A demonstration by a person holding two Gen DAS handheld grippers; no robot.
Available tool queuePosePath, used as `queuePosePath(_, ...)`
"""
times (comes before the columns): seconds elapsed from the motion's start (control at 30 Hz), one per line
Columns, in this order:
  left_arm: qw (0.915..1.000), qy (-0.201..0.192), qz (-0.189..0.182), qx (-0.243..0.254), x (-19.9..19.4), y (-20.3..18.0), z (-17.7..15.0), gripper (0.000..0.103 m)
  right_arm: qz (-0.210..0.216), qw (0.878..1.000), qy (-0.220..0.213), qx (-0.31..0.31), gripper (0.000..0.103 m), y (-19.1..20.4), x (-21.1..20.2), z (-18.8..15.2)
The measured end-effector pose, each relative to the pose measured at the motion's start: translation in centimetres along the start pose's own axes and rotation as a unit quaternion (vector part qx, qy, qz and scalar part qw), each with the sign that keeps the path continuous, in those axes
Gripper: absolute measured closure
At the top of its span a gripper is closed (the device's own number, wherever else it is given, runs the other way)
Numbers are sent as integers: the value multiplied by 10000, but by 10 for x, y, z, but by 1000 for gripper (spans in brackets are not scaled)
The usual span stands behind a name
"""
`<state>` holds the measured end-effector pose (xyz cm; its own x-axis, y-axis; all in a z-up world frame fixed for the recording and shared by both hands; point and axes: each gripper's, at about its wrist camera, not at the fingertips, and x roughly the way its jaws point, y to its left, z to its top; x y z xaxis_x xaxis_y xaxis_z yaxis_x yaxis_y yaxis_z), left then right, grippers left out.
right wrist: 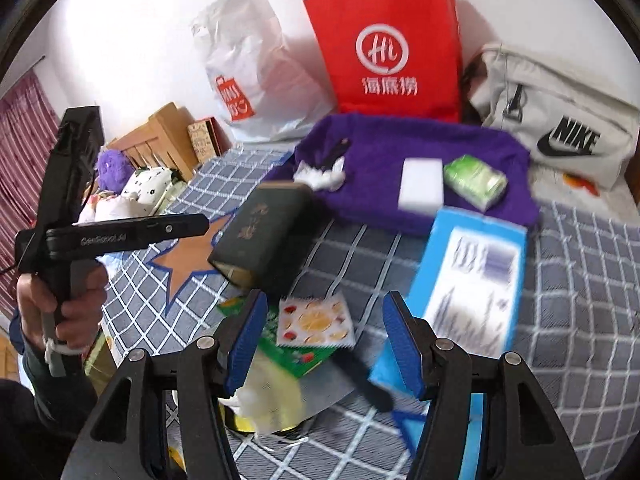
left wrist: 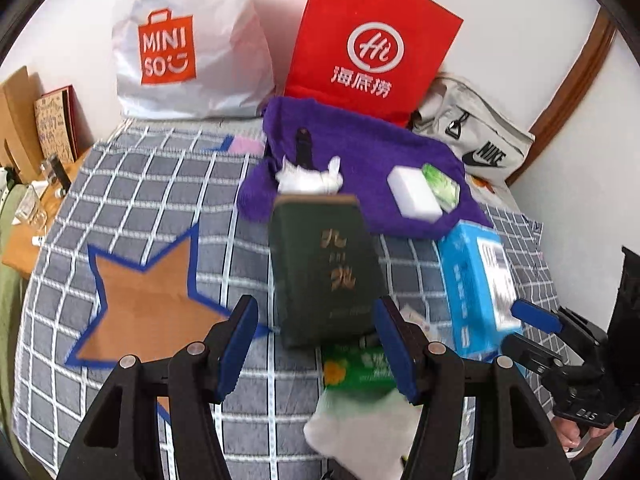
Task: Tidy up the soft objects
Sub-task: 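Grasp the orange-print snack packet with the right tool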
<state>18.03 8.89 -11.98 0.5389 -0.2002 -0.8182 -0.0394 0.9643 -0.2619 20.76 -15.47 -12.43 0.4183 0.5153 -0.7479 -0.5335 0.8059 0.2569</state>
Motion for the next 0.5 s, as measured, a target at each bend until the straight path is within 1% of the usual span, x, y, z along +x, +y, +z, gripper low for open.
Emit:
queuePosePath(0.1, 10000, 16, -54, -20, 1, 9, -15, 45, -241, 9991, 168, -297, 43, 18, 13, -5)
queuePosePath(0.23, 9996, 144, -164, -159, 10, 25, -25, 45, -245, 9975, 369, -554, 43, 37, 31, -6)
queuePosePath(0.3, 9995, 157, -196, -201, 13, 32, -28, 45, -373, 9957, 474, -704, 43, 45, 42, -5)
queuePosePath(0.4, 9991, 142, -260, -292, 15, 41, -31, 45, -588, 9926, 646, -841, 43, 49, 59, -3)
queuePosePath(0.5, 9988, 148, -328, -335, 17, 47, -33, 45, -738, 9901, 859, -826, 44, 47, 74, -2)
